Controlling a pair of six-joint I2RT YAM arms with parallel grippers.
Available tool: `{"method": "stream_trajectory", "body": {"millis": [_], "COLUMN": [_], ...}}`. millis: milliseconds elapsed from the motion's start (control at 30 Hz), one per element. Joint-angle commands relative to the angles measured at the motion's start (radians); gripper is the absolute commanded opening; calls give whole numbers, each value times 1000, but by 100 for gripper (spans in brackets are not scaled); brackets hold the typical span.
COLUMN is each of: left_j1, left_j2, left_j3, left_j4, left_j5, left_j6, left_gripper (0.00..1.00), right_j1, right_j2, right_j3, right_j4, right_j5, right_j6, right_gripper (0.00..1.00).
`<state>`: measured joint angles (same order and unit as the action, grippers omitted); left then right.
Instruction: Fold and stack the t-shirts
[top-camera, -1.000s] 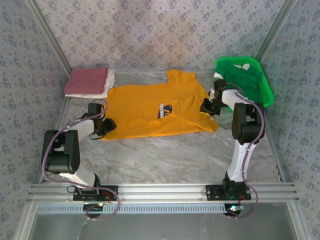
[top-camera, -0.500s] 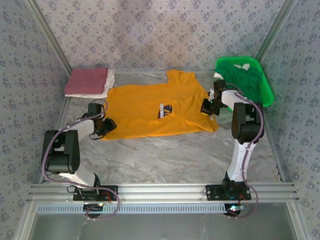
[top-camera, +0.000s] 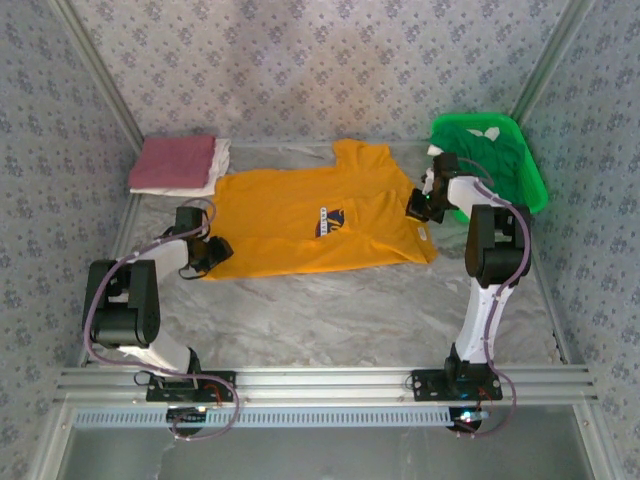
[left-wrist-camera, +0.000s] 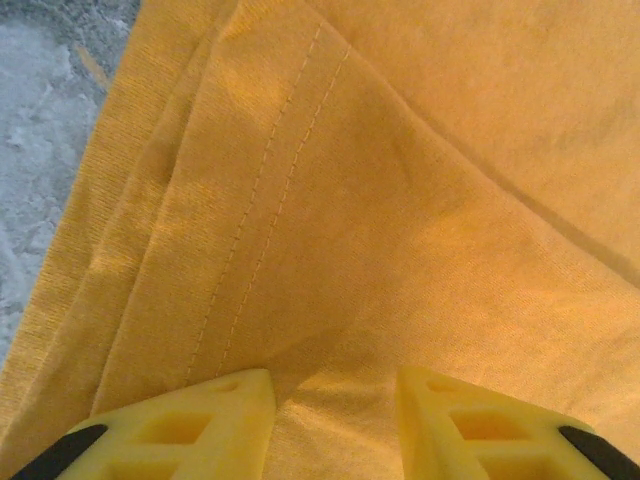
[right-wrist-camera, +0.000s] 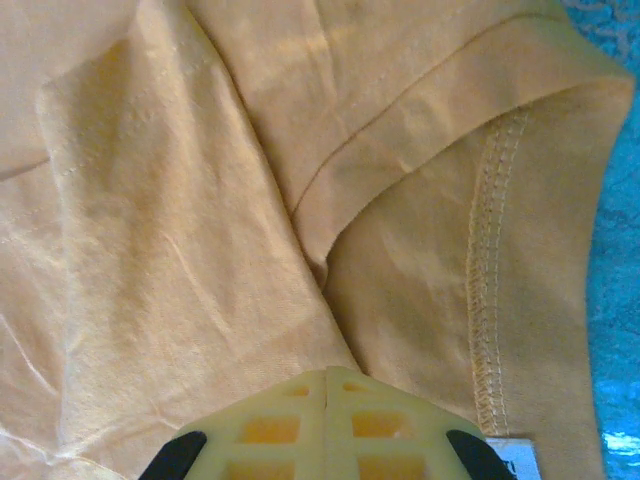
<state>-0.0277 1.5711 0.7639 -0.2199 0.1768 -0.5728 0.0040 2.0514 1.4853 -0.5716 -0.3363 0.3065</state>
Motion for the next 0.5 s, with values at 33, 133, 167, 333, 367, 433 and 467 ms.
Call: {"method": "stream_trajectory", "body": {"millis": [33,133,167,333,367,433,467], "left_j1": [10,10,10,9,10,10,10], "left_j2": [27,22,19,30,35,42,43], "left_j3": [-15,-12,-14,-18,-19,-18,-18], "left_j4": [-43,-46,-47,-44,-41,-39,-37], "left_j5": [-5,0,-2,4,8,12,15], "left_j6": [11,12,10,10,10,9,7], "left_gripper": [38,38,38,38,38,38,38], "right_j1": [-9,8,14,21,23,32,39], "right_j2": [28,11,-5,-69,-73,-83,-88], "right_j3": [59,24,5,-103,-113,-139,-152], "right_j4": [-24,-25,-25,-24,-25,-25,-21], "right_j5": [13,20,27,13,6,0,-1], "right_j6": [4,17,15,24,22,19,18], "right_gripper": [0,12,22,32,33,36,36]}}
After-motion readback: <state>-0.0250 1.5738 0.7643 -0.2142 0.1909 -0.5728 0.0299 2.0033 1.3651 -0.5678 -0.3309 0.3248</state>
